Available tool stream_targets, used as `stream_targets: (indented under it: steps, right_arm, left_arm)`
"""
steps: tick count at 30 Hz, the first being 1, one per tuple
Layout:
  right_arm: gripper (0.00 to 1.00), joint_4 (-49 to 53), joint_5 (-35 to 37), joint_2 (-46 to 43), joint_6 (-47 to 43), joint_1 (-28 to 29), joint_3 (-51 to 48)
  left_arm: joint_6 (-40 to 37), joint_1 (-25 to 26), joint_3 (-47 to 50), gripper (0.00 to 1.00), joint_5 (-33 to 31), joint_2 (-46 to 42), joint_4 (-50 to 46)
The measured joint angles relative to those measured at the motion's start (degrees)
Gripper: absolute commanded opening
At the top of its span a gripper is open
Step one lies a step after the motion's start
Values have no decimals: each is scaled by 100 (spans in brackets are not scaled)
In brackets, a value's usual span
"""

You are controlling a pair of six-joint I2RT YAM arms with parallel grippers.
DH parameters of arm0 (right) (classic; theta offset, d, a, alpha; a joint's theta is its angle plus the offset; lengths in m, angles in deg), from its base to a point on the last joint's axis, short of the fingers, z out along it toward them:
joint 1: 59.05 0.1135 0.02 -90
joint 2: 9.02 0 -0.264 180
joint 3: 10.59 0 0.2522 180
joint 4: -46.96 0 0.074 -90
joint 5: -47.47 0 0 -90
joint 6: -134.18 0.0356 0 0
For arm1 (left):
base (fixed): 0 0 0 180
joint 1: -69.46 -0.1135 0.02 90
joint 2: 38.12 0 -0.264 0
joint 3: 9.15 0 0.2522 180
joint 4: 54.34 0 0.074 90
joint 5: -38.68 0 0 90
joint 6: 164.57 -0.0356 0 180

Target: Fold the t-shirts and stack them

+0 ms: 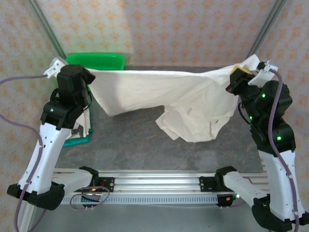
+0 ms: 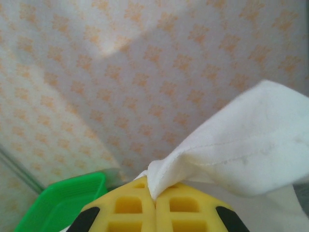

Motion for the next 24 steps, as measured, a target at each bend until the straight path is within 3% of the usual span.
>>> stream_targets:
  steps: [5, 14, 19, 24]
  right_arm:
    - [0, 11, 232, 868, -240, -136, 125]
    - [0, -507, -402, 3136, -33, -929, 20]
    - [0, -579, -684, 3989, 48, -1069, 1025]
    - [0, -592, -868, 4328, -48, -1078, 3115]
  left_arm:
    - [-66, 0, -356, 0, 249, 879, 2]
    - [-109, -37, -1340, 0, 824, 3193, -68]
    - [-199, -181, -3628, 0, 1154, 4870, -435]
    - [-422, -216, -6815, 0, 1325, 6133, -841]
